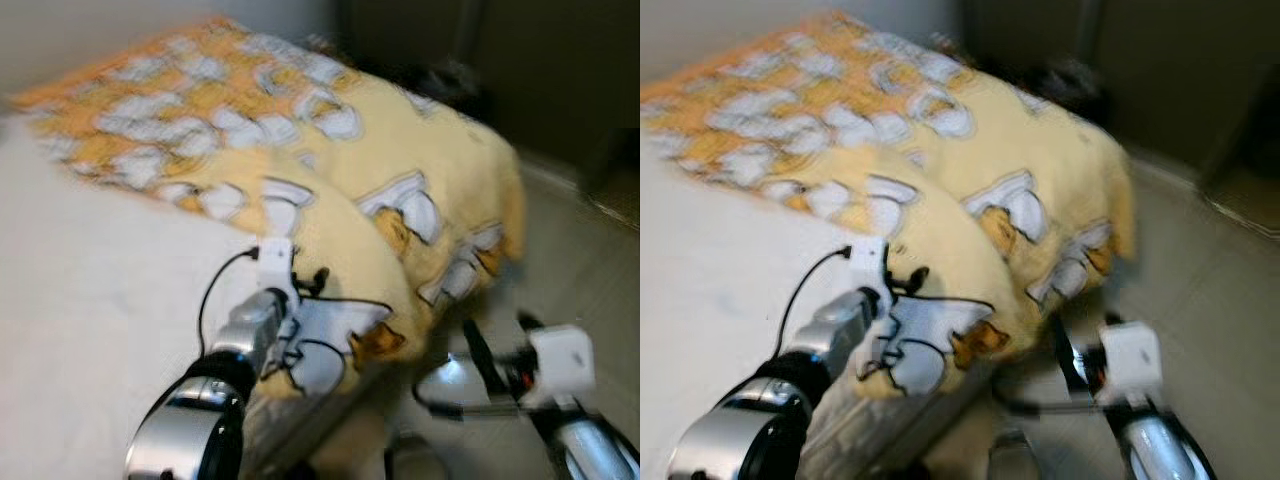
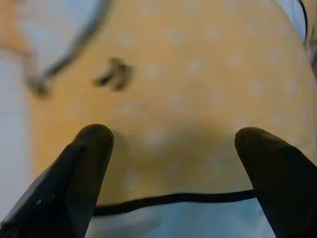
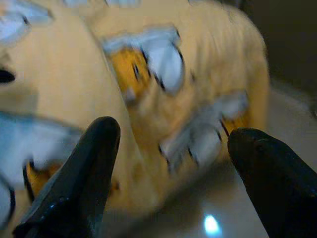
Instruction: Clean up the room
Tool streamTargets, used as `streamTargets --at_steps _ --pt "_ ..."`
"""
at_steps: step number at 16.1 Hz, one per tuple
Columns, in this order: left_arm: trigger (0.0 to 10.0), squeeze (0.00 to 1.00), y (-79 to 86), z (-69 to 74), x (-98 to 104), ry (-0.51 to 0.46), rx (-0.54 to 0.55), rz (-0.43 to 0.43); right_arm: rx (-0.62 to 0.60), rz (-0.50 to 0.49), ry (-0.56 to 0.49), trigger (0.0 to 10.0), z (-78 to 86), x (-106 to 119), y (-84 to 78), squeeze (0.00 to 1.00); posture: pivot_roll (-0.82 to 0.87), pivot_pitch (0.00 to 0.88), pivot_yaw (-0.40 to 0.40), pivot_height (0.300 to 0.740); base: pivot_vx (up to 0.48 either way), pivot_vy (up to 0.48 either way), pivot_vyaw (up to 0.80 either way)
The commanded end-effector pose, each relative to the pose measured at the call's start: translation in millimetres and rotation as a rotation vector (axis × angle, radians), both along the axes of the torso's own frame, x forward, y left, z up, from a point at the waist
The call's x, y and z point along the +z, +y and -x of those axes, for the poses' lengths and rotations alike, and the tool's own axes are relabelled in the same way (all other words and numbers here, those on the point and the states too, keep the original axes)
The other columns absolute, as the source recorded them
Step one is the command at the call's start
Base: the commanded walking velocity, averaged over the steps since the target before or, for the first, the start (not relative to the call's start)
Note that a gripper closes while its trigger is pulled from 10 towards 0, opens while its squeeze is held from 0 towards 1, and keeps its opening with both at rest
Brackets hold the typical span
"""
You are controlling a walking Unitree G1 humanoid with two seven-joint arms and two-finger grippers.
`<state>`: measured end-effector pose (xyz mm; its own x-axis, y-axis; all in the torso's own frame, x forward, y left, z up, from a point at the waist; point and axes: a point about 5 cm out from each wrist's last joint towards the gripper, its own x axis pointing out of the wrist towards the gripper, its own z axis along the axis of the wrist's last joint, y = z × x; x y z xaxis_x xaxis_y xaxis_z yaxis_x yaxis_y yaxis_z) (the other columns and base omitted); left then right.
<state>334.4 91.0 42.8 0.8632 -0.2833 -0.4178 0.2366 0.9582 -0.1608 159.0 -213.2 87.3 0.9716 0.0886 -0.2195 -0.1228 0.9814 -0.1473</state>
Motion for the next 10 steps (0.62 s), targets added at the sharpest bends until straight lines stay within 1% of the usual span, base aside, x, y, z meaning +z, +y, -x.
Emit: streamTargets --at_steps 1,2,3,5,6,7,8,10 --pt "10.0 0.00 11.8 -1.8 -0.7 -0.022 0.039 -0.067 0.010 -0.016 -0.001 10.0 4.5 6.1 3.2 0.00 -0.46 0.263 0.189 0.740 0.000 0.000 0.00" --pt "10.0 0.00 21.2 -7.3 6.2 -0.081 0.097 -0.106 0.001 -0.015 0.029 10.0 14.6 7.5 2.8 0.00 -0.47 0.280 0.188 0.740 0.000 0.000 0.00" --pt "10.0 0.00 27.5 -11.8 14.3 -0.146 0.132 -0.111 -0.006 -0.017 0.053 10.0 23.4 9.0 2.8 0.00 -0.47 0.289 0.186 0.740 0.000 0.000 0.00" --pt "10.0 0.00 32.8 -13.4 22.0 -0.212 0.174 -0.065 -0.003 -0.015 0.079 10.0 31.6 9.8 3.2 0.00 -0.47 0.290 0.179 0.740 0.000 0.000 0.00" --pt "10.0 0.00 34.7 -11.7 22.9 -0.239 0.181 -0.057 0.000 -0.018 0.085 10.0 31.4 10.5 3.6 0.00 -0.47 0.290 0.176 0.740 0.000 0.000 0.00" --pt "10.0 0.00 39.0 -7.8 19.9 -0.248 0.193 -0.063 0.023 -0.031 0.099 10.0 31.8 10.3 5.7 0.00 -0.45 0.290 0.169 0.740 0.000 0.000 0.00" --pt "10.0 0.00 41.4 -6.8 19.1 -0.248 0.201 -0.065 0.034 -0.042 0.106 10.0 32.0 9.4 6.8 0.00 -0.45 0.290 0.167 0.740 0.000 0.000 0.00" --pt "10.0 0.00 52.6 -6.2 18.8 -0.264 0.236 -0.103 0.116 -0.113 0.152 10.0 35.2 3.5 13.9 0.00 -0.43 0.293 0.159 0.740 0.000 0.000 0.00"
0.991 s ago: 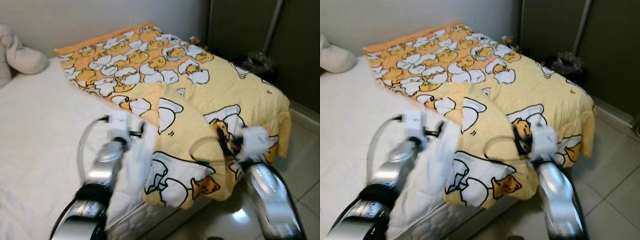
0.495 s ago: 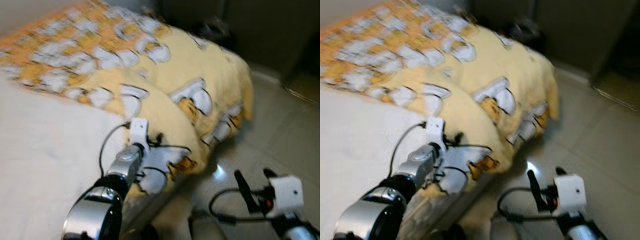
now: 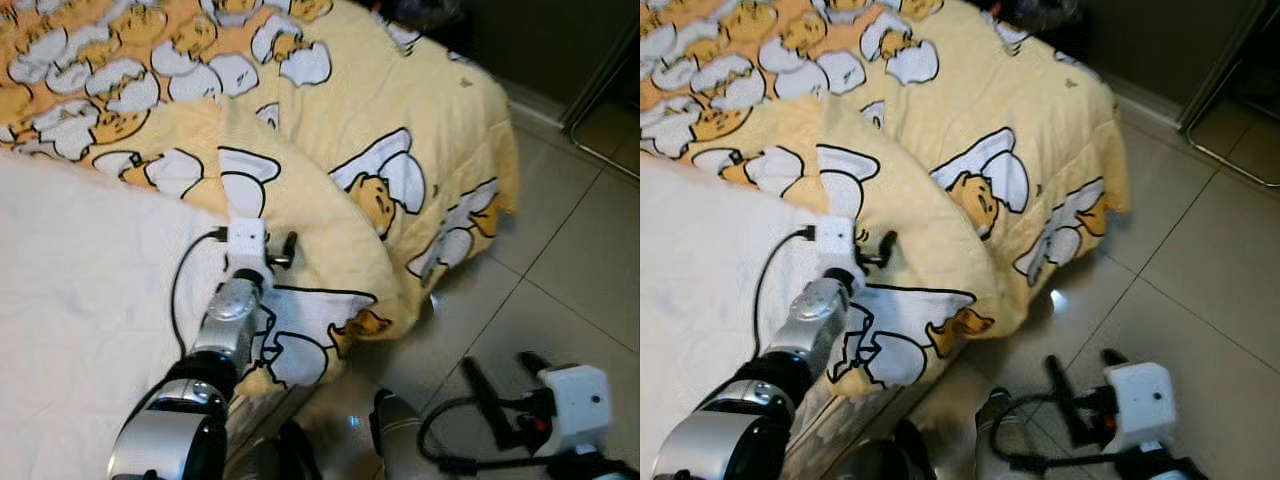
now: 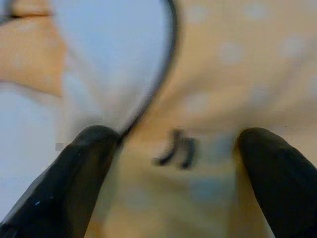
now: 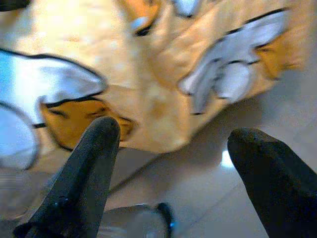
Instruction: Clean up the room
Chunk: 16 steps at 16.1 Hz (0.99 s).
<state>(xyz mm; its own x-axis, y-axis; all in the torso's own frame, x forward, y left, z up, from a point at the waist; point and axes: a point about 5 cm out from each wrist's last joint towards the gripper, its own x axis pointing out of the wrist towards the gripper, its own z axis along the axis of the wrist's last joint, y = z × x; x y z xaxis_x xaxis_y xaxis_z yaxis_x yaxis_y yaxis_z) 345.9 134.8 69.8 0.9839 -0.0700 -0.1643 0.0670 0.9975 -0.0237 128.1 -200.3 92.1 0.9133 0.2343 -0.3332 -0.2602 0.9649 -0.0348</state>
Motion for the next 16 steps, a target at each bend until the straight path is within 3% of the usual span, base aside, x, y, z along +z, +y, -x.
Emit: streamTargets --at_steps 1,4,5,8,12,16 --pt "10.0 0.00 19.4 3.1 -4.8 0.012 0.077 -0.022 0.050 -0.031 0.073 10.0 7.0 -10.4 1.7 0.00 -0.41 0.296 0.153 0.740 0.000 0.000 0.00" --pt "10.0 0.00 45.0 -3.9 15.5 -0.072 0.182 -0.016 0.096 -0.025 0.101 10.0 5.9 -14.3 -0.1 0.00 -0.39 0.290 0.142 0.740 0.000 0.000 0.00" --pt "10.0 0.00 47.7 -4.9 20.9 -0.089 0.172 -0.009 0.104 -0.031 0.104 10.0 3.4 -15.2 2.0 0.00 -0.38 0.287 0.141 0.740 0.000 0.000 0.00" --pt "10.0 0.00 41.5 -1.3 7.8 -0.020 0.138 0.027 0.132 -0.044 0.111 10.0 -0.4 -17.7 7.1 0.00 -0.37 0.282 0.134 0.740 0.000 0.000 0.00" --pt "10.0 0.00 33.4 0.4 4.9 0.007 0.139 0.279 0.146 -0.054 0.103 10.0 -2.3 -16.6 8.4 0.00 -0.37 0.266 0.133 0.740 0.000 0.000 0.00" --pt "10.0 0.00 21.4 0.8 0.8 0.039 0.093 0.338 0.153 -0.061 0.103 10.0 -0.1 -16.6 10.5 0.00 -0.38 0.257 0.134 0.740 0.000 0.000 0.00"
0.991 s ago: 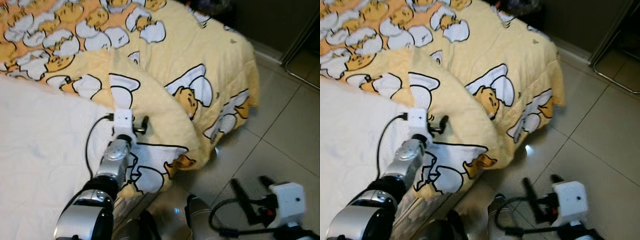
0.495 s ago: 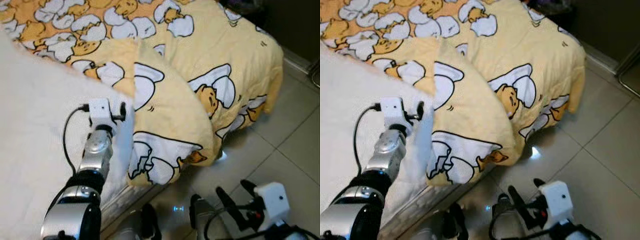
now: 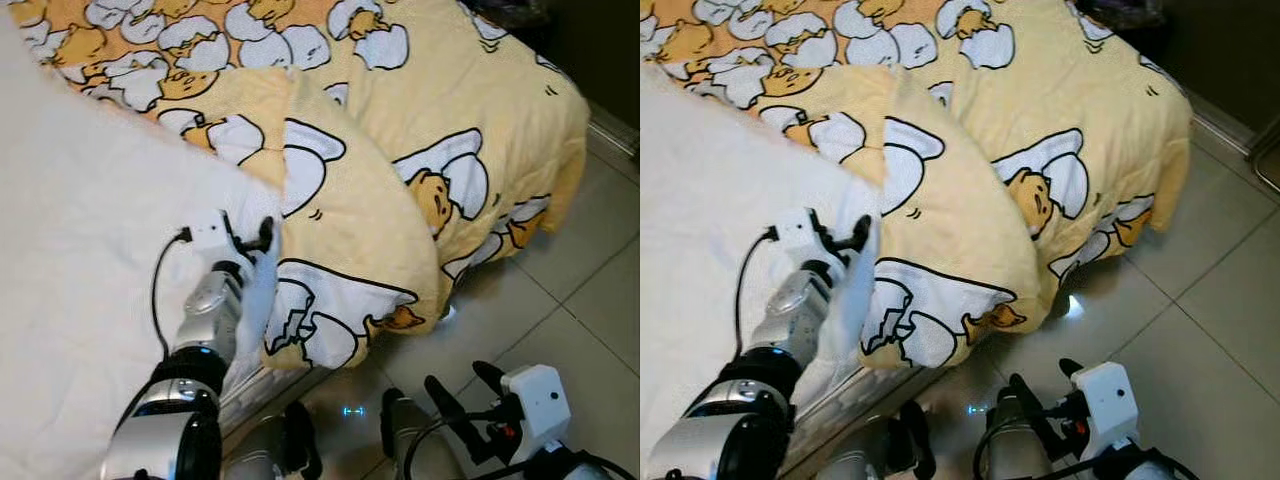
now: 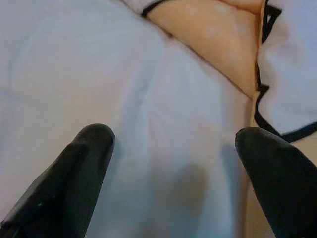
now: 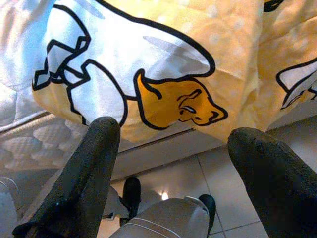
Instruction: Clean up the room
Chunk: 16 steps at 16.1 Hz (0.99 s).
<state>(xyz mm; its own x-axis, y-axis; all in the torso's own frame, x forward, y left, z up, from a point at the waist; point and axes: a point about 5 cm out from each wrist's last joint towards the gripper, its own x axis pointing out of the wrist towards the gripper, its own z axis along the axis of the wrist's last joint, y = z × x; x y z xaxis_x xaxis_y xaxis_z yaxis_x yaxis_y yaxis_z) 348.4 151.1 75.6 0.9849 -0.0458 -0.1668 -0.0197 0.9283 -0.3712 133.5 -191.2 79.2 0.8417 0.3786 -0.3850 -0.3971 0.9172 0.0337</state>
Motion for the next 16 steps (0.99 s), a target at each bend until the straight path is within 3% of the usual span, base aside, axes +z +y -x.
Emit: streamTargets --at_steps 1,2,7,8,10,16 --pt "10.0 0.00 5.8 3.5 -5.0 0.022 0.018 0.039 0.010 -0.013 0.032 10.0 6.0 -4.9 1.7 0.00 -0.38 0.244 0.135 0.740 0.000 0.000 0.00" --pt "10.0 0.00 3.5 6.5 -2.9 0.003 0.007 0.057 0.011 -0.013 0.034 10.0 5.9 -6.2 1.2 0.00 -0.38 0.232 0.137 0.740 0.000 0.000 0.00" --pt "10.0 0.00 -22.0 15.4 -4.8 -0.037 -0.113 -0.024 0.015 -0.013 0.031 10.0 0.5 -10.4 1.0 0.00 -0.36 0.213 0.136 0.740 0.000 0.000 0.00" --pt "10.0 0.00 -34.0 19.0 -8.7 -0.004 -0.148 0.015 0.020 -0.012 0.023 10.0 -2.6 -11.6 3.4 0.00 -0.36 0.206 0.143 0.740 0.000 0.000 0.00" --pt "10.0 0.00 -41.6 21.8 -11.8 0.011 -0.181 0.010 0.019 -0.011 0.012 10.0 -5.3 -12.1 5.3 0.00 -0.36 0.205 0.147 0.740 0.000 0.000 0.00" --pt "10.0 0.00 -60.8 32.2 -44.6 0.182 -0.316 -0.142 0.022 -0.025 0.000 10.0 -6.9 -12.3 15.1 0.00 -0.36 0.240 0.157 0.740 0.000 0.000 0.00"
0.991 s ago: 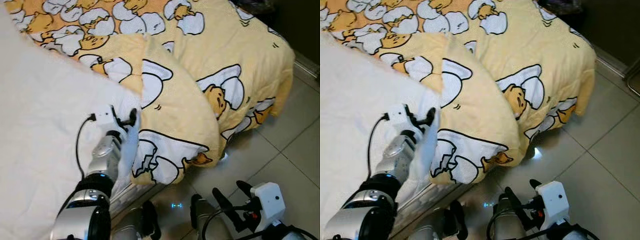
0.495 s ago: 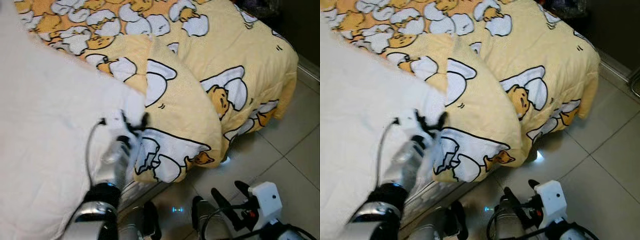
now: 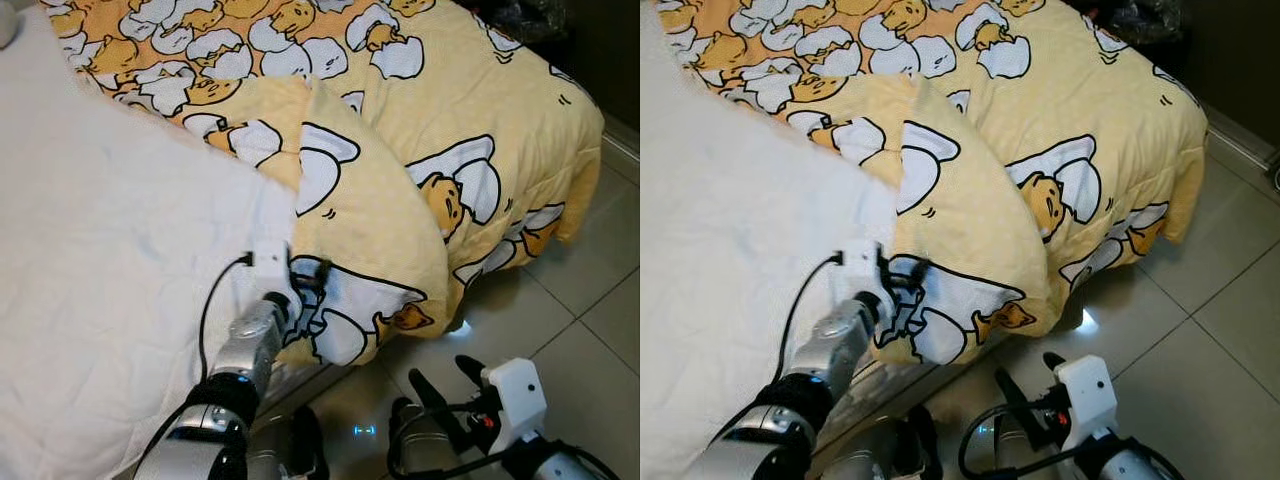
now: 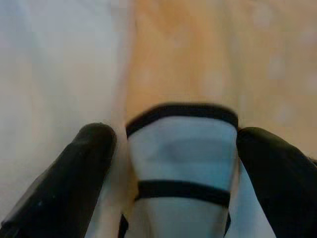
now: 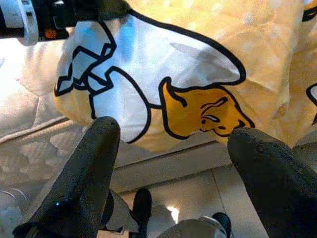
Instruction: Clean up the room
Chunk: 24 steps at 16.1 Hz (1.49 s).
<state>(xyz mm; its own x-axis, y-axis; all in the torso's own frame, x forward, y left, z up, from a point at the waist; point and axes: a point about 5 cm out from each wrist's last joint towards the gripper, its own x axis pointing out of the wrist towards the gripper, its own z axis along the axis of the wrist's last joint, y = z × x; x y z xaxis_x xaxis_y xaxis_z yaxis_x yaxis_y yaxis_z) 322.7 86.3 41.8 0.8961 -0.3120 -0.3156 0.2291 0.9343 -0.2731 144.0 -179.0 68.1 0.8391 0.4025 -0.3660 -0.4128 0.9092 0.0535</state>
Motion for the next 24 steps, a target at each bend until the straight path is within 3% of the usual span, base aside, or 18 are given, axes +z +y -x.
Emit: streamTargets --at_steps 1,2,3,6,8,10,17,21,24 --pt "4.3 0.00 3.8 9.2 -17.7 0.086 -0.017 -0.046 0.006 0.003 0.015 10.0 5.5 -1.6 2.7 0.00 -0.36 0.243 0.156 0.740 0.000 0.000 0.00" --pt "2.9 0.00 5.1 10.4 -20.9 0.103 -0.014 -0.062 0.006 0.004 0.017 10.0 6.4 -1.5 2.5 0.00 -0.36 0.246 0.155 0.740 0.000 0.000 0.00" --pt "0.0 0.00 8.7 11.7 -24.8 0.130 0.010 -0.059 0.006 0.005 0.017 10.0 6.8 -1.0 2.3 0.00 -0.37 0.251 0.153 0.740 0.000 0.000 0.00" --pt "0.0 0.00 13.1 9.2 -25.6 0.154 0.068 -0.006 0.002 0.010 0.016 10.0 4.5 -0.5 0.7 0.00 -0.37 0.253 0.153 0.740 0.000 0.000 0.00" --pt "0.0 0.00 16.1 4.0 -19.9 0.141 0.122 0.124 0.000 0.014 0.012 10.0 2.0 -0.5 0.2 0.00 -0.37 0.250 0.152 0.740 0.000 0.000 0.00" --pt "0.0 0.00 18.4 4.9 -21.2 0.145 0.141 0.159 0.002 0.016 0.011 10.0 0.9 -0.5 -0.2 0.00 -0.37 0.248 0.150 0.740 0.000 0.000 0.00" --pt "0.0 0.00 30.6 14.0 -32.3 0.164 0.158 0.141 0.045 0.022 0.002 10.0 -8.1 0.8 -1.9 0.00 -0.36 0.218 0.143 0.740 0.000 0.000 0.00" --pt "0.0 0.00 50.5 29.3 -47.1 0.187 0.247 0.134 0.059 0.021 0.003 10.0 -13.7 -1.3 -1.3 0.00 -0.33 0.202 0.135 0.740 0.000 0.000 0.00" --pt "0.0 0.00 68.1 49.0 -62.5 0.203 0.296 0.050 0.079 0.014 0.005 10.0 -19.3 -5.1 0.6 0.00 -0.30 0.182 0.128 0.740 0.000 0.000 0.00"
